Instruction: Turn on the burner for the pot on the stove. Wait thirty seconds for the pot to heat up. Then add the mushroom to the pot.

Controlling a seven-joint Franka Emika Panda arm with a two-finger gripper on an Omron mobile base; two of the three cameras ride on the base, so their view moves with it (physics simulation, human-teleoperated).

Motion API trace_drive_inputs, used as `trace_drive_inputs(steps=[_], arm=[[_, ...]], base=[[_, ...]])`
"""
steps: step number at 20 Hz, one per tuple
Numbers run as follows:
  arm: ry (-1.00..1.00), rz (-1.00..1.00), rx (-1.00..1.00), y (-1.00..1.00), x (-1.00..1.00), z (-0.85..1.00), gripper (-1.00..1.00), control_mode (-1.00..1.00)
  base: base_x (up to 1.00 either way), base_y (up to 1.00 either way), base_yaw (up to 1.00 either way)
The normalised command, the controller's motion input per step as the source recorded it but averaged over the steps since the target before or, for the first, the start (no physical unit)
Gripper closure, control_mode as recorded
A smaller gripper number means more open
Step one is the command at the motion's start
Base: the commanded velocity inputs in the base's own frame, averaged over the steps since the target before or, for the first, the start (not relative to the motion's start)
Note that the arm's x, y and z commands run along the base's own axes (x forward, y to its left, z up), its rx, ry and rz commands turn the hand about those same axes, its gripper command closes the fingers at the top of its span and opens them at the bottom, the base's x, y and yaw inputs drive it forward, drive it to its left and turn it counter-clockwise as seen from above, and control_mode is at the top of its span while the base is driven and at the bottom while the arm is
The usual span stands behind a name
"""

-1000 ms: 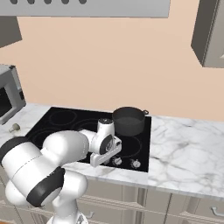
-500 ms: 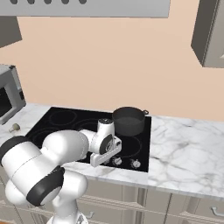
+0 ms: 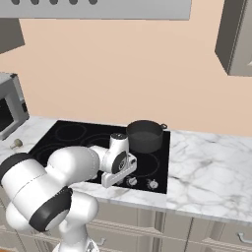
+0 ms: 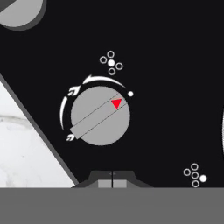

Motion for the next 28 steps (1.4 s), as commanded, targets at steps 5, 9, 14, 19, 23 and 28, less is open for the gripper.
trace_drive_inputs(steps=[5,9,14,19,23,28], arm=[[0.00,0.00,0.00,0.00,0.00,0.00,1.00,-1.00],[0.00,0.00,0.00,0.00,0.00,0.00,1.00,-1.00],[0.00,0.00,0.00,0.00,0.00,0.00,1.00,-1.00],[0.00,0.00,0.00,0.00,0.00,0.00,1.00,-1.00],[0.00,0.00,0.00,0.00,0.00,0.00,1.00,-1.00],[0.00,0.00,0.00,0.00,0.00,0.00,1.00,-1.00]], base=[[0.00,0.00,0.00],[0.00,0.00,0.00],[0.00,0.00,0.00],[0.00,0.00,0.00],[0.00,0.00,0.00],[0.00,0.00,0.00]])
